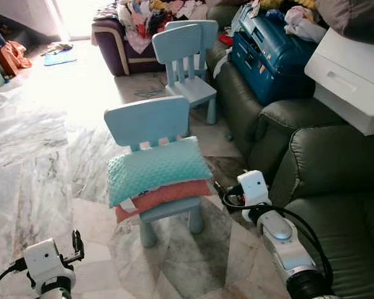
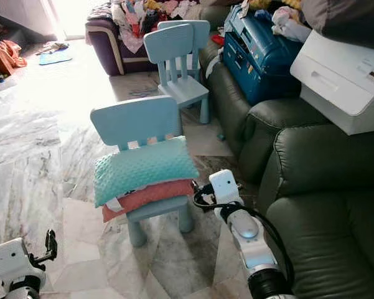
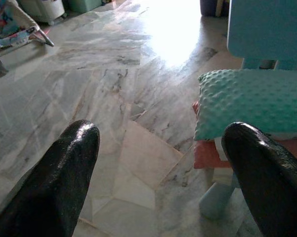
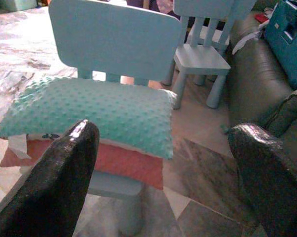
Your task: Move the pillow to the sofa
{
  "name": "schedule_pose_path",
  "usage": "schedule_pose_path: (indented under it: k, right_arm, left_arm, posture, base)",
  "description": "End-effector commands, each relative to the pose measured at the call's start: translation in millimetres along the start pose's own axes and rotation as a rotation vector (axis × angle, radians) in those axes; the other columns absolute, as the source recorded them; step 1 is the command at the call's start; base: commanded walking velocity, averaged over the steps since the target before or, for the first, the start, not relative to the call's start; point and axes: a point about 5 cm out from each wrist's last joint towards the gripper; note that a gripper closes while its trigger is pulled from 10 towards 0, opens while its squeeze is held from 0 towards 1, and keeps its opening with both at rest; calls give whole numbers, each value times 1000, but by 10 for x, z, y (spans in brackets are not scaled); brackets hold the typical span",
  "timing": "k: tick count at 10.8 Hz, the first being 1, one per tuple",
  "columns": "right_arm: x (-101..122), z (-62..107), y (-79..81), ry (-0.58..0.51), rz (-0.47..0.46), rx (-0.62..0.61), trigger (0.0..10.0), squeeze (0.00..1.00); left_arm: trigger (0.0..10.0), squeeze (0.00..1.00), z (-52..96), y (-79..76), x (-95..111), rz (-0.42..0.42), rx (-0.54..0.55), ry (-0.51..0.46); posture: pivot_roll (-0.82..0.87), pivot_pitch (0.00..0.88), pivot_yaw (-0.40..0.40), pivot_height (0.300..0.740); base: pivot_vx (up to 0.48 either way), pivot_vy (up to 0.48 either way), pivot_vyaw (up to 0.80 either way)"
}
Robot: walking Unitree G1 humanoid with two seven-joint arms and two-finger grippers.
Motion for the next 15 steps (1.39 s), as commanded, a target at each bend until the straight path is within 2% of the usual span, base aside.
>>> schedule_pose_path:
  k: [1,10,15]
  right_arm:
    - [21,-13,8,-7,-7,6,10000,0]
    - [33,-26,29,-18,-7,20,10000,0]
    - [35,-29,33,-19,-6,21,10000,0]
  left_arm:
    - [10000,0,1,26,-12,-19,10,5]
    - [10000,0,-6,17,8,-26,-17,-14]
    - [10000,0,-1,11,2,-23,-19,-13]
  posture:
    - [-150,74,29,740]
    - [-146,61,32,740]
    - [-147,63,30,740]
  base:
    - [0,0,0]
    - [0,0,0]
    - [326,0,0]
Point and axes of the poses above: a point about 5 cm out from each wrist's last joint towards the gripper, its own z axis pointing back from the gripper into the wrist, its own x axis along the axis of the wrist's last joint, y = z × x, and after that the axes turned 6 degrees about z, right-handed
